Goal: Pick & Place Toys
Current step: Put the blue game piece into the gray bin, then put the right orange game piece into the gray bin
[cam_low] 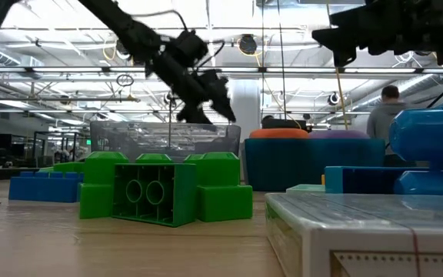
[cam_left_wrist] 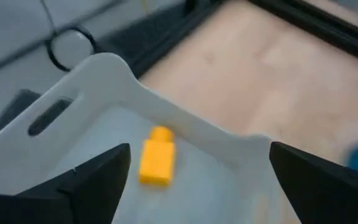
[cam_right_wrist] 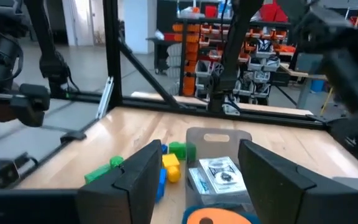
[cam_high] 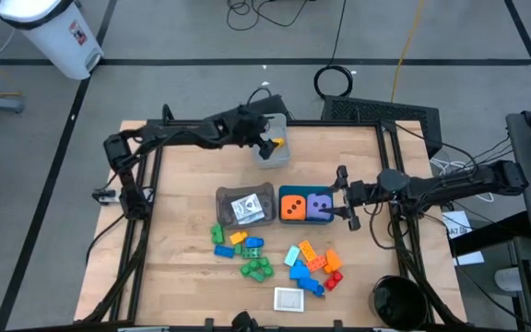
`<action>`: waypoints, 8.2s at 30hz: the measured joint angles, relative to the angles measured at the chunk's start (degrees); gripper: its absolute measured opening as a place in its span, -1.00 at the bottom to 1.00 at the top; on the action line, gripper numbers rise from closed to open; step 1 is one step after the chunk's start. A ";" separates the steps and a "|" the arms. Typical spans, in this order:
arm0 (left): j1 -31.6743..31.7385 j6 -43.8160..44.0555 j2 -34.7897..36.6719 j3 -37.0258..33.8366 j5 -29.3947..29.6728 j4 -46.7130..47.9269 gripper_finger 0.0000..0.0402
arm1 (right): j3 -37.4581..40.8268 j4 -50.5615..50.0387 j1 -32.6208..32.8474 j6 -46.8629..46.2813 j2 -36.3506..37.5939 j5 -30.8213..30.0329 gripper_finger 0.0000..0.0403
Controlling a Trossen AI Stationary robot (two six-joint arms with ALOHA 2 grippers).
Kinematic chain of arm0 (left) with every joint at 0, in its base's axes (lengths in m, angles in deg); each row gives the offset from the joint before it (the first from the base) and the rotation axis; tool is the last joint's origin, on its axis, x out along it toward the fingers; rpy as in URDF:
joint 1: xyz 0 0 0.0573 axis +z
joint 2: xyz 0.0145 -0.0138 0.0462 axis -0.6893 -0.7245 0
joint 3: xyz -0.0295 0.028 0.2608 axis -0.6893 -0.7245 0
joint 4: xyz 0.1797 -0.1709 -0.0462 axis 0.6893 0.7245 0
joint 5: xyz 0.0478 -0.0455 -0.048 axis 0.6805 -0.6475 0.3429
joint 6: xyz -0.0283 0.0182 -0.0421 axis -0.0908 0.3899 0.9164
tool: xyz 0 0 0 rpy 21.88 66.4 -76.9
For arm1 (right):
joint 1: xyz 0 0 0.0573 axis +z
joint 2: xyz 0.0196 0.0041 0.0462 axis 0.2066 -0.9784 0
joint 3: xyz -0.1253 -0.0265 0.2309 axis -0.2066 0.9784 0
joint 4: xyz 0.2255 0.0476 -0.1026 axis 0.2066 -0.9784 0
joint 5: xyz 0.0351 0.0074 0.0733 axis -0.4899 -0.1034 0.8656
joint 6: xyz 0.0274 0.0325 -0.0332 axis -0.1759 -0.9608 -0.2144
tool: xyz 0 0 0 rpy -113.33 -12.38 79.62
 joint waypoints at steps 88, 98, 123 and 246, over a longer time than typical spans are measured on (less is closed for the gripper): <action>-28.35 7.38 35.73 -34.14 14.80 -20.33 0.82 | -39.82 -40.97 37.77 -26.47 -39.50 -28.84 -0.39; -28.28 6.35 35.73 -34.13 15.49 -20.63 0.82 | -39.82 -40.00 19.78 -7.03 -29.81 -39.02 -0.39; -28.02 -1.62 35.73 -34.12 20.30 -20.79 0.82 | -39.76 -26.42 -28.56 4.42 -49.31 -3.10 -0.10; -28.04 -1.14 35.76 -34.11 20.19 -20.79 0.82 | -29.49 -74.79 42.59 -40.76 -27.82 -16.85 0.18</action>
